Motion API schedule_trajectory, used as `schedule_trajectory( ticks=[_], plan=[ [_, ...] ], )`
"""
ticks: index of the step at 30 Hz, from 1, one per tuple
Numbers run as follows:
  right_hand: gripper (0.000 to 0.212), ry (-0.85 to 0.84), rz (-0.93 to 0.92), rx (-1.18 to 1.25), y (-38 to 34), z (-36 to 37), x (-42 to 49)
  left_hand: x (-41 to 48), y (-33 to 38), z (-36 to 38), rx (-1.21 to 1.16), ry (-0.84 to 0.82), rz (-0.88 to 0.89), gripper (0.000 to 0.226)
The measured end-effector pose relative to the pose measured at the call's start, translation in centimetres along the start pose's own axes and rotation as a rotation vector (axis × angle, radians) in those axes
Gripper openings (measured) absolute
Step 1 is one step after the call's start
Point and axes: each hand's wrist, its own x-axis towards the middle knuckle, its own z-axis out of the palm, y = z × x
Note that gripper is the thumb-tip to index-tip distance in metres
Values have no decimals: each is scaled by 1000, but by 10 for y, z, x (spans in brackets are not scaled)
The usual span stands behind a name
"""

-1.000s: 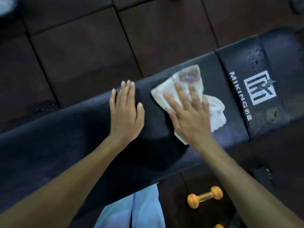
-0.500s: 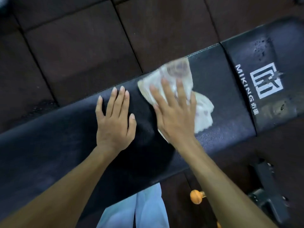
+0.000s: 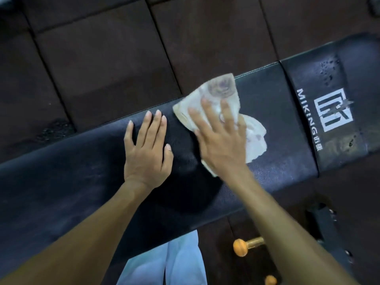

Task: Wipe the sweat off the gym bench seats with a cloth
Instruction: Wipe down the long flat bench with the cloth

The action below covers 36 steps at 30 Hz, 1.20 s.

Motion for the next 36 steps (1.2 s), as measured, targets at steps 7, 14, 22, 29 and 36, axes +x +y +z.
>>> schedule_trajectory(
  ticks=[7,14,22,29,36],
  plan=[
    [47,22,291,73,-17,-2,22,1,-2,-1,-1,-6,4,59],
    [45,-64,249,31,57,-8,50,1,0,-2,-17,-13,-5,57],
    [46,-66,124,40,-4,-11,-61,1,-1,0,-10,-2,18,57],
    [44,-27,242,-27,112,-8,-48,-1,-1,1,-19,6,10,58],
    [48,41,340,-26,94,-4,-78,-3,3,0,4,-9,-6,58]
  ],
)
